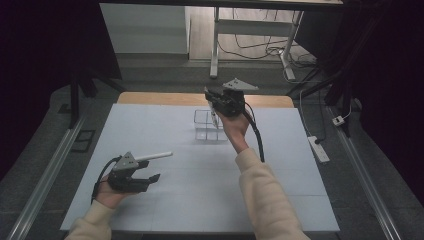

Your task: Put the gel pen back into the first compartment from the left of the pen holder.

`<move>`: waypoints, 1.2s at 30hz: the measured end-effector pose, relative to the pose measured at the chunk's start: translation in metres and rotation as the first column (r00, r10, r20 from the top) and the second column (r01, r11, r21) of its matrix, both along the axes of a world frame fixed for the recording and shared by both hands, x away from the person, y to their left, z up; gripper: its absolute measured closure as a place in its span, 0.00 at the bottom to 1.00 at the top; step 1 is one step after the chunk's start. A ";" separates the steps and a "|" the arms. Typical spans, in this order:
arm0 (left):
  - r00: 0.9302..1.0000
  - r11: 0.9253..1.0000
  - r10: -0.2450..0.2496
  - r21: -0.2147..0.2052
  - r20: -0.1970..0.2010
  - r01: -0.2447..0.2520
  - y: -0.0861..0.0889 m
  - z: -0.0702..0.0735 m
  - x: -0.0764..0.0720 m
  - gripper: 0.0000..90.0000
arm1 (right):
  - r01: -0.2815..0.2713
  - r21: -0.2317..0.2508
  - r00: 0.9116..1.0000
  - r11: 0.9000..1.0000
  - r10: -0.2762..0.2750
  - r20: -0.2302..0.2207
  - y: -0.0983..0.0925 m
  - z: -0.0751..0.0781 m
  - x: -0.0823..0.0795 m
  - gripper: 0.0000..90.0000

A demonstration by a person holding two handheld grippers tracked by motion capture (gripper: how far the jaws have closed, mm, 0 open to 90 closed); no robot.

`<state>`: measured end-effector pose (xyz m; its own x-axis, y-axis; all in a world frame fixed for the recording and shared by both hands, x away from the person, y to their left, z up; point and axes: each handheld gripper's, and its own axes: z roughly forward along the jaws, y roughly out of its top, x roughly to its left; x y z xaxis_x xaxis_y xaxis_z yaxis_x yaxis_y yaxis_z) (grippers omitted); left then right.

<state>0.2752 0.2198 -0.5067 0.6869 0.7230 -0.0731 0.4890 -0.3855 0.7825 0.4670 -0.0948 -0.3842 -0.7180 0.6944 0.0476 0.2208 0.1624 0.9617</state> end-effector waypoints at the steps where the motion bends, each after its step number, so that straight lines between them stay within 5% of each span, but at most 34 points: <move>1: 1.000 1.000 0.000 0.000 -0.001 0.000 0.000 0.000 0.000 0.36 | -0.003 0.003 1.000 1.000 0.003 0.004 0.000 0.000 0.001 0.88; 36: 1.000 1.000 -0.004 -0.005 -0.001 0.004 0.002 -0.001 0.002 0.36 | -0.008 0.087 1.000 0.996 0.006 0.026 0.027 -0.008 0.032 0.88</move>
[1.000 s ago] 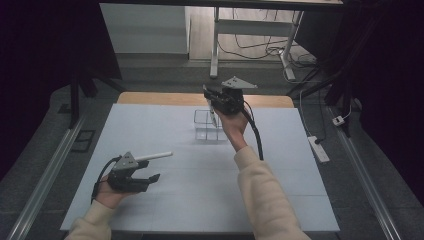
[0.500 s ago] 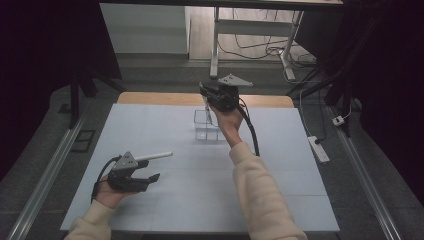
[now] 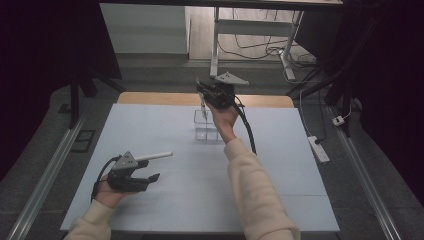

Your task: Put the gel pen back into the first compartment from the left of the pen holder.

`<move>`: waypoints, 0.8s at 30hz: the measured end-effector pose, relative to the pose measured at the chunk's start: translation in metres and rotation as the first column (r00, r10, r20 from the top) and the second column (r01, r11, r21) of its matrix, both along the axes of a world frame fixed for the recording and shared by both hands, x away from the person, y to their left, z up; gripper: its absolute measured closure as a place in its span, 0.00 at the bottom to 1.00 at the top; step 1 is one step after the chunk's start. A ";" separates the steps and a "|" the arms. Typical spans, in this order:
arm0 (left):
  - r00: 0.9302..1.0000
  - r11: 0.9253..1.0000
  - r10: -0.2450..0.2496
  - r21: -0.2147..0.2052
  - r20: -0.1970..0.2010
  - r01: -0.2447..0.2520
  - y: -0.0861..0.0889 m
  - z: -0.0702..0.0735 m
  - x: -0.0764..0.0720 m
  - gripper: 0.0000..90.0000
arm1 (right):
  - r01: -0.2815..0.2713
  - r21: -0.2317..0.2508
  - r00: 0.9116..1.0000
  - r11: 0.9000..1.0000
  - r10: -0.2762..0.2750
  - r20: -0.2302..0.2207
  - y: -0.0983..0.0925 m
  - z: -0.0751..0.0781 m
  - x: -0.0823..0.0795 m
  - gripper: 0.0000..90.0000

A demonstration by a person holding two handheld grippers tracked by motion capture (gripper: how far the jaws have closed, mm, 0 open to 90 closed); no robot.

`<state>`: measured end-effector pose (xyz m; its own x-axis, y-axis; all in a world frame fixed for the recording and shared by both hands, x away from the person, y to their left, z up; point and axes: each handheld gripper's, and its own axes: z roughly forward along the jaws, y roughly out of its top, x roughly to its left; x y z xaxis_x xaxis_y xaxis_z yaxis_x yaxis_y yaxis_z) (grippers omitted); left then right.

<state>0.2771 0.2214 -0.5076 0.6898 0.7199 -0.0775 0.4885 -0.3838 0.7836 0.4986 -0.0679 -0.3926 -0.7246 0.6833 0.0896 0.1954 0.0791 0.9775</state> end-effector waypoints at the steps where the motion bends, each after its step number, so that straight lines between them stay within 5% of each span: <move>1: 1.000 1.000 -0.001 0.000 0.000 0.001 0.000 0.000 0.000 0.36 | -0.002 0.004 1.000 1.000 0.002 -0.002 0.000 0.000 0.001 0.88; 9: 1.000 1.000 -0.003 0.005 -0.001 0.003 0.000 -0.001 0.000 0.36 | -0.008 0.013 1.000 1.000 0.008 -0.001 0.004 -0.007 0.003 0.87; 11: 1.000 1.000 -0.003 0.006 -0.001 0.003 0.000 -0.001 0.000 0.36 | -0.003 -0.008 1.000 1.000 0.003 -0.008 0.006 -0.010 0.003 0.85; 15: 1.000 1.000 -0.002 0.005 -0.002 0.002 0.000 -0.001 0.000 0.36 | 0.032 -0.076 0.999 0.997 -0.032 -0.001 0.007 -0.012 0.001 0.62; 24: 1.000 1.000 -0.002 0.009 0.000 0.002 -0.001 0.000 0.000 0.36 | 0.000 -0.143 1.000 0.990 -0.002 -0.013 -0.001 -0.004 -0.007 0.56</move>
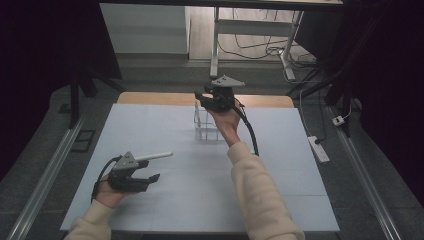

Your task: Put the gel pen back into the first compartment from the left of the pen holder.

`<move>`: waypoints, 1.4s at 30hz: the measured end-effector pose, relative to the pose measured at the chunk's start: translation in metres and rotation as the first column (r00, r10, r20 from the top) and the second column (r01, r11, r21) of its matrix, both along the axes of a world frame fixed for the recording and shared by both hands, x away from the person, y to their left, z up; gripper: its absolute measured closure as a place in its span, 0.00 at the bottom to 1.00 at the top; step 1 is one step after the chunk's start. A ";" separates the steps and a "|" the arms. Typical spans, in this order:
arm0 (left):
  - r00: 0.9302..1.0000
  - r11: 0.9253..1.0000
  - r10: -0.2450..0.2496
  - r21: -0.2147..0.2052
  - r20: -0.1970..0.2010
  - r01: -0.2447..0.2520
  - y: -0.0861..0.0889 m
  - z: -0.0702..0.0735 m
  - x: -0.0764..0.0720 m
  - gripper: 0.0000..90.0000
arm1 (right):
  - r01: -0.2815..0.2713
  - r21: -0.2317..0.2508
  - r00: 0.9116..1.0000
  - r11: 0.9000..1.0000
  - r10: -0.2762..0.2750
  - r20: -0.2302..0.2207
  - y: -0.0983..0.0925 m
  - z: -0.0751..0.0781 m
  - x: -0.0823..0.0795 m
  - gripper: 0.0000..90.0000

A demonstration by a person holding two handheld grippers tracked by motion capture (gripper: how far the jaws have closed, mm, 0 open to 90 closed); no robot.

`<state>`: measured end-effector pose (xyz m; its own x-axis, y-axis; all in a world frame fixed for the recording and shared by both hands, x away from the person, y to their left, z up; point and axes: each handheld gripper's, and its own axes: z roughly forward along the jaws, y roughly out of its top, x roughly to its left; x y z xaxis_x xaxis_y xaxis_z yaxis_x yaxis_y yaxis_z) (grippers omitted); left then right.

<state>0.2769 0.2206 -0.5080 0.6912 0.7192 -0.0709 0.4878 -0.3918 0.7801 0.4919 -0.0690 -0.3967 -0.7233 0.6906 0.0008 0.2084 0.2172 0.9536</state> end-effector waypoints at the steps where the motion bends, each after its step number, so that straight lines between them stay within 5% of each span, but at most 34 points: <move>1: 1.000 1.000 0.000 0.000 0.000 0.000 0.000 0.000 0.000 0.36 | -0.002 -0.003 1.000 1.000 0.002 0.003 -0.002 0.001 -0.001 0.56; 18: 1.000 1.000 0.002 0.009 -0.001 -0.002 -0.001 0.000 0.000 0.36 | -0.015 -0.061 0.999 0.998 0.013 -0.036 -0.049 -0.002 -0.017 0.54; 42: 1.000 1.000 0.010 0.015 -0.003 -0.010 -0.001 0.000 -0.001 0.35 | -0.025 -0.125 0.995 0.992 0.012 -0.103 -0.109 -0.011 -0.064 0.51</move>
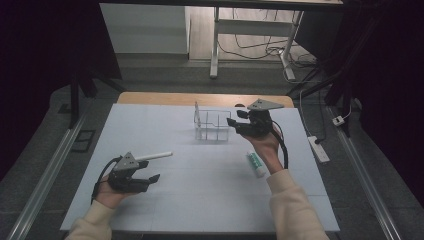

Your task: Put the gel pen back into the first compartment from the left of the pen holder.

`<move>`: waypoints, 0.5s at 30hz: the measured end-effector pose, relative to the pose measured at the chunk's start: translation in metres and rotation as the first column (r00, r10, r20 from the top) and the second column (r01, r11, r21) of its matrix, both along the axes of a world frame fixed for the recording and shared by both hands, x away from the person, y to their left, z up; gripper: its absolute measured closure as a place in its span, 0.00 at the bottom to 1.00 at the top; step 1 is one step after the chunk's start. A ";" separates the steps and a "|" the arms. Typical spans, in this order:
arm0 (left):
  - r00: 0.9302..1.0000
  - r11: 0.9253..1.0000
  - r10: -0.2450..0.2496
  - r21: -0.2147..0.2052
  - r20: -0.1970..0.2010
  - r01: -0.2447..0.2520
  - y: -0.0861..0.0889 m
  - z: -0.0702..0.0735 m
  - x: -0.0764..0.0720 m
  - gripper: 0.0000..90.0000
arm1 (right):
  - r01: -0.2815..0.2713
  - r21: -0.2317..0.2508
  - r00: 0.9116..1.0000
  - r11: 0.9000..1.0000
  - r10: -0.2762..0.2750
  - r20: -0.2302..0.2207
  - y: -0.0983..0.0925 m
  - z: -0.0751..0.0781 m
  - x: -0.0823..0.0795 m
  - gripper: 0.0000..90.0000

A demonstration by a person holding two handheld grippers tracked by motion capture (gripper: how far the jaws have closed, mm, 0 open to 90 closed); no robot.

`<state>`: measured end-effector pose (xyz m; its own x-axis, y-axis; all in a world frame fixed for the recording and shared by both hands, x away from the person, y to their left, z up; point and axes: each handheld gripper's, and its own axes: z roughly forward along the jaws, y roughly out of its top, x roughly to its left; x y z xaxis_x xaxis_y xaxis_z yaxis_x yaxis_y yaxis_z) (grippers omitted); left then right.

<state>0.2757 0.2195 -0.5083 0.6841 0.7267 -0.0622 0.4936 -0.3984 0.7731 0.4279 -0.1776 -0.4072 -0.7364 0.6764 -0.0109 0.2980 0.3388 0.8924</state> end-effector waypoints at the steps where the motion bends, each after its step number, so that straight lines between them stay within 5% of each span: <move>1: 1.000 1.000 0.000 0.000 0.000 0.000 0.000 0.000 0.000 0.35 | 0.002 -0.004 1.000 1.000 -0.002 -0.004 -0.002 -0.001 -0.001 0.50; 15: 1.000 1.000 0.008 -0.003 0.001 -0.008 0.002 0.001 0.000 0.35 | 0.012 -0.028 0.999 1.000 -0.013 -0.033 -0.026 -0.014 -0.020 0.49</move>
<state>0.2753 0.2211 -0.5077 0.6786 0.7317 -0.0639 0.4958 -0.3922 0.7749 0.4081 -0.2038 -0.4214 -0.7281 0.6855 -0.0051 0.3319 0.3589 0.8724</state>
